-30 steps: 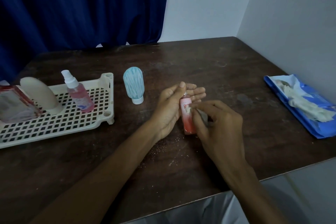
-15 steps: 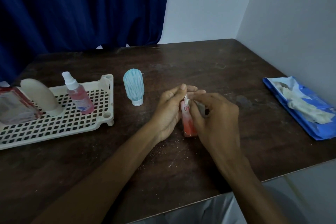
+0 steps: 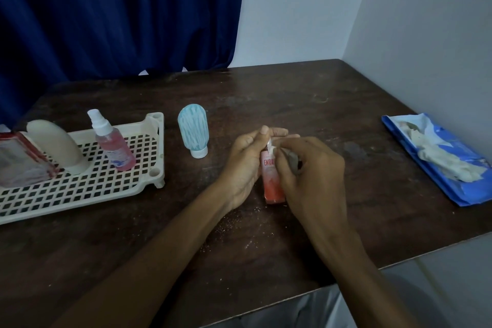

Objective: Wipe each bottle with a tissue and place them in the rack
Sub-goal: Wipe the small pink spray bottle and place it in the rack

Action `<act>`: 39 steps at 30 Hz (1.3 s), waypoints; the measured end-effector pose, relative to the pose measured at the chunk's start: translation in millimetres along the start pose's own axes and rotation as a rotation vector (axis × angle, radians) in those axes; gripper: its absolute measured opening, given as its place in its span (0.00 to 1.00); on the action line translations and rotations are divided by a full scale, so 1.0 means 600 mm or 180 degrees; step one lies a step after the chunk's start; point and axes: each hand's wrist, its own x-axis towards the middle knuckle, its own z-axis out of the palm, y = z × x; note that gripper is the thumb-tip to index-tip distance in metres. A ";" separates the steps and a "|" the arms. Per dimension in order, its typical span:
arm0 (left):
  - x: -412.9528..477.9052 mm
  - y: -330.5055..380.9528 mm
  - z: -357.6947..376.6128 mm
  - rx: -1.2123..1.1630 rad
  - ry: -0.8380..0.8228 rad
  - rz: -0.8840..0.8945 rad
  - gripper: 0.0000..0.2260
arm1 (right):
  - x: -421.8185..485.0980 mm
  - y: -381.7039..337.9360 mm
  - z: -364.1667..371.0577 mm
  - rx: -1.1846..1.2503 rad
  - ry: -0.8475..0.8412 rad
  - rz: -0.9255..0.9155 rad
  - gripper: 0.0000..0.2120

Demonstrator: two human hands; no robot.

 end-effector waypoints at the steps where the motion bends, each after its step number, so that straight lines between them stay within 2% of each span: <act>1: -0.001 0.001 0.001 -0.0011 0.0009 -0.0006 0.17 | -0.001 -0.005 0.003 0.0040 0.0013 -0.0042 0.04; 5: 0.001 0.004 0.003 0.0004 -0.0026 0.0084 0.17 | -0.011 -0.011 0.010 0.0068 0.0107 -0.0101 0.07; 11: 0.004 -0.001 0.004 -0.0207 0.0071 0.0195 0.17 | -0.039 0.006 -0.004 0.0108 -0.0173 -0.0134 0.04; 16: -0.001 -0.002 0.006 -0.0237 -0.0061 0.0258 0.16 | -0.018 0.003 -0.003 0.0151 0.0004 -0.0044 0.06; 23: 0.004 -0.003 0.003 -0.0195 0.0006 0.0273 0.16 | -0.045 -0.001 -0.007 0.0116 -0.0174 -0.0147 0.03; 28: 0.004 -0.006 0.005 -0.0130 -0.0082 0.0345 0.16 | -0.030 0.020 -0.016 -0.0099 -0.0144 -0.0018 0.05; 35: 0.006 -0.006 0.002 -0.0127 -0.0030 0.0318 0.16 | -0.048 0.001 -0.014 0.0114 -0.0188 -0.0180 0.07; 39: 0.010 -0.006 0.000 -0.0093 -0.0034 0.0326 0.16 | -0.073 0.010 -0.030 0.0219 -0.0359 -0.0014 0.08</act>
